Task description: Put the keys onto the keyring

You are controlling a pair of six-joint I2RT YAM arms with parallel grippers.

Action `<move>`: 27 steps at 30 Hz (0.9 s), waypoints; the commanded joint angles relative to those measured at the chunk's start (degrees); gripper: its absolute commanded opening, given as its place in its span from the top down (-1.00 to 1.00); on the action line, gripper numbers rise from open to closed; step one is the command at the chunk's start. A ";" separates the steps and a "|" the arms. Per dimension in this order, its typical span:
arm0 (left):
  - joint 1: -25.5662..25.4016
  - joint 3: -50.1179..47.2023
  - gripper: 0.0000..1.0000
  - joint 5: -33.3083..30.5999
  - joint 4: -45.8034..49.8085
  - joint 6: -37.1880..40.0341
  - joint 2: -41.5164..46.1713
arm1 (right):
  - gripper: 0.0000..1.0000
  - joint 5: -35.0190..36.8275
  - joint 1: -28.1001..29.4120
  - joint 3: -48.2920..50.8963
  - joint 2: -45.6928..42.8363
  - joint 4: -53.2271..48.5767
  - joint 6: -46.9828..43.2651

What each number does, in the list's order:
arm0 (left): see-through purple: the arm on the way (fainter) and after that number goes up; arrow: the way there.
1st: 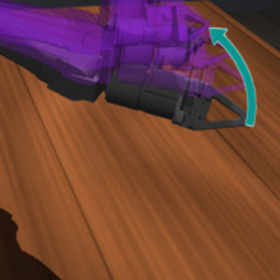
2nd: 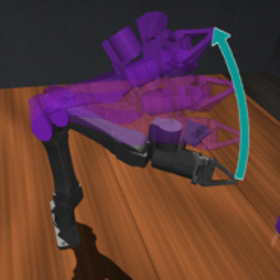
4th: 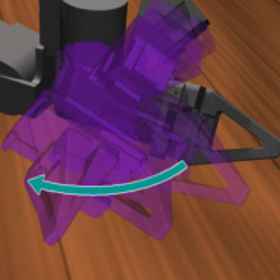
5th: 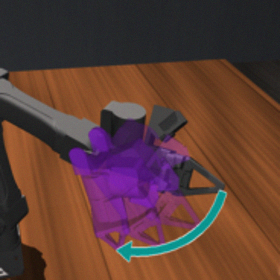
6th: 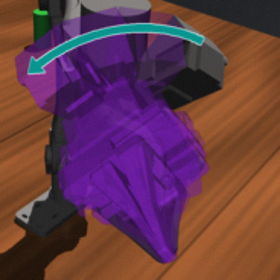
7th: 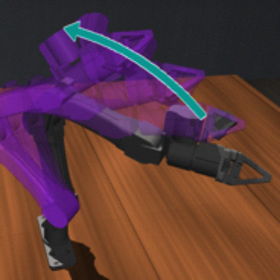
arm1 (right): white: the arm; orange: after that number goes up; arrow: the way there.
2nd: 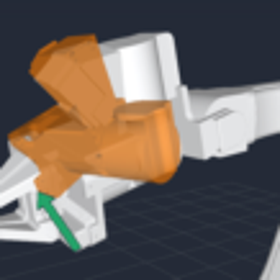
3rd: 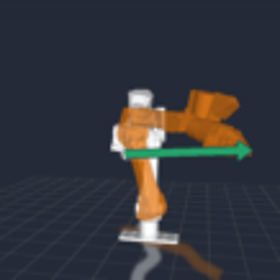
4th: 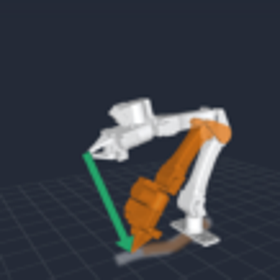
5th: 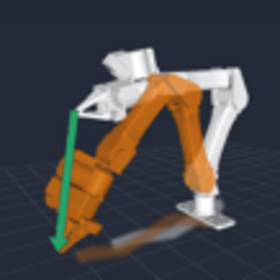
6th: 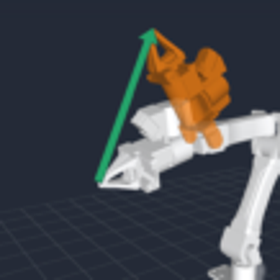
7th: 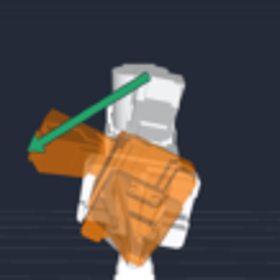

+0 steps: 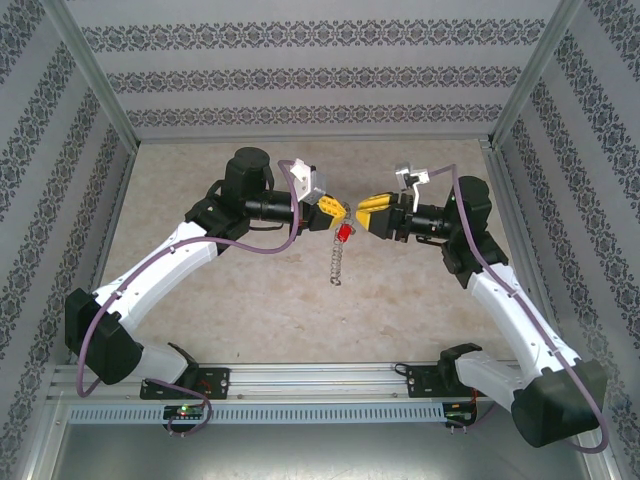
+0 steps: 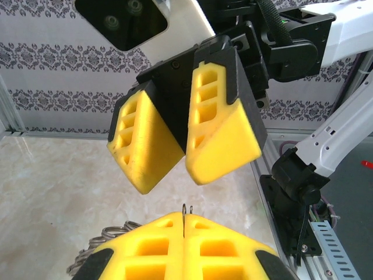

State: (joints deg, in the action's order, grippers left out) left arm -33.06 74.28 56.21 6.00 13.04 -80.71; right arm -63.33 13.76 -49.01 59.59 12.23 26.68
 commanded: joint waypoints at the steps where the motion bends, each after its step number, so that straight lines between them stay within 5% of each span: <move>1: -0.60 2.16 1.00 1.90 -0.72 0.66 0.40 | 0.22 -1.25 0.67 -1.14 -1.68 1.38 0.12; 27: -0.60 3.02 1.00 4.12 -1.70 -0.91 -0.60 | 0.44 -1.66 3.86 -3.10 2.81 1.95 -1.21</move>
State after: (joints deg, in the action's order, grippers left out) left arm -33.06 74.67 57.71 5.98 12.97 -81.03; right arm -63.99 16.80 -50.52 61.69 12.45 26.65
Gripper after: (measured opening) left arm 0.045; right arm 0.283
